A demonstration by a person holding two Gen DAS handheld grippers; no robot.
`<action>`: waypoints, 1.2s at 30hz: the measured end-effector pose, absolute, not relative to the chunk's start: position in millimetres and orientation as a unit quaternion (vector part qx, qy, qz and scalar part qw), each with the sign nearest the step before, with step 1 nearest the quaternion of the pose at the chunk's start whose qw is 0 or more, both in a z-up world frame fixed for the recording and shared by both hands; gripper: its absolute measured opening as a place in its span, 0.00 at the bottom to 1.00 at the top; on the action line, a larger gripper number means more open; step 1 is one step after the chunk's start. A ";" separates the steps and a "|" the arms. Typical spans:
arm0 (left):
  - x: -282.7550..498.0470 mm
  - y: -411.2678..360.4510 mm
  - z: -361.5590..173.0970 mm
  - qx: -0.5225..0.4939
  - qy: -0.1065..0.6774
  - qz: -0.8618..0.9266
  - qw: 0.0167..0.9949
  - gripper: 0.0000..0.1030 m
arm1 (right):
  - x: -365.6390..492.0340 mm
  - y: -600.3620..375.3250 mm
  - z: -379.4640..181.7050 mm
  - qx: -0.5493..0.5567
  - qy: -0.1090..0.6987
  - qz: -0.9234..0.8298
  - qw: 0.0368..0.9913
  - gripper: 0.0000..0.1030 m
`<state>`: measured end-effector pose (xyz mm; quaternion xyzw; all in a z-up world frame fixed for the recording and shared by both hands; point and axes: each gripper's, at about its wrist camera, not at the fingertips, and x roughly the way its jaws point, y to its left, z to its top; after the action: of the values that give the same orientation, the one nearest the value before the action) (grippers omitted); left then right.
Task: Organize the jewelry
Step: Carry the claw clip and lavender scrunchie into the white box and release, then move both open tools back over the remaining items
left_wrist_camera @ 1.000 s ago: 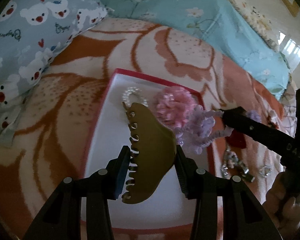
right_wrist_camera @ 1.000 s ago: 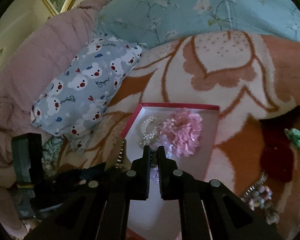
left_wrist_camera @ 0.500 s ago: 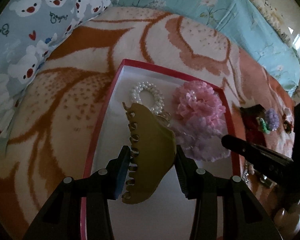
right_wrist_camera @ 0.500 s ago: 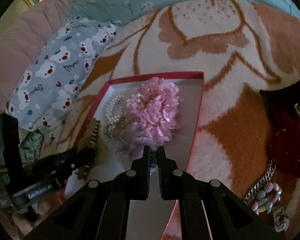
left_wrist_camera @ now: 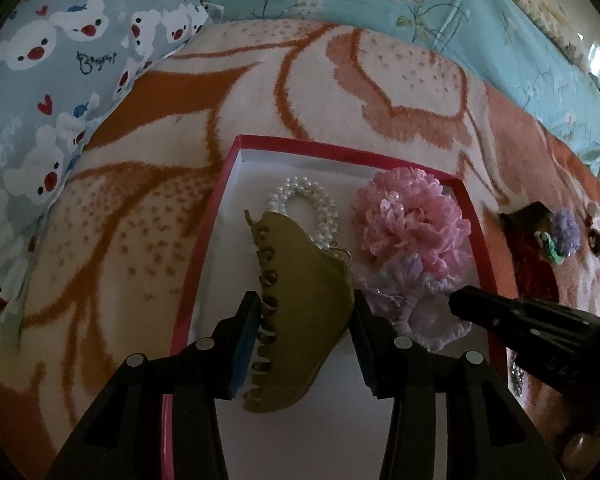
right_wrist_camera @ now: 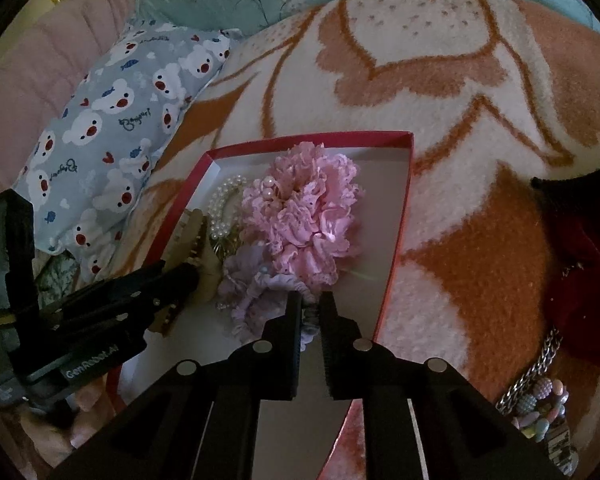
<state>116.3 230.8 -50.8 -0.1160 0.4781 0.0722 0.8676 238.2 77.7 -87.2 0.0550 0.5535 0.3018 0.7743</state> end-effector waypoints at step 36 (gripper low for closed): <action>101.1 176.6 6.6 -0.111 0.447 0.036 0.887 0.68 | 235.9 -138.5 -52.9 0.153 0.517 0.154 0.828 0.50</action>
<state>101.1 176.6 6.6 -0.1112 0.4474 0.0365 0.8866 235.9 -138.5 -52.9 0.1529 0.5166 0.1545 0.8282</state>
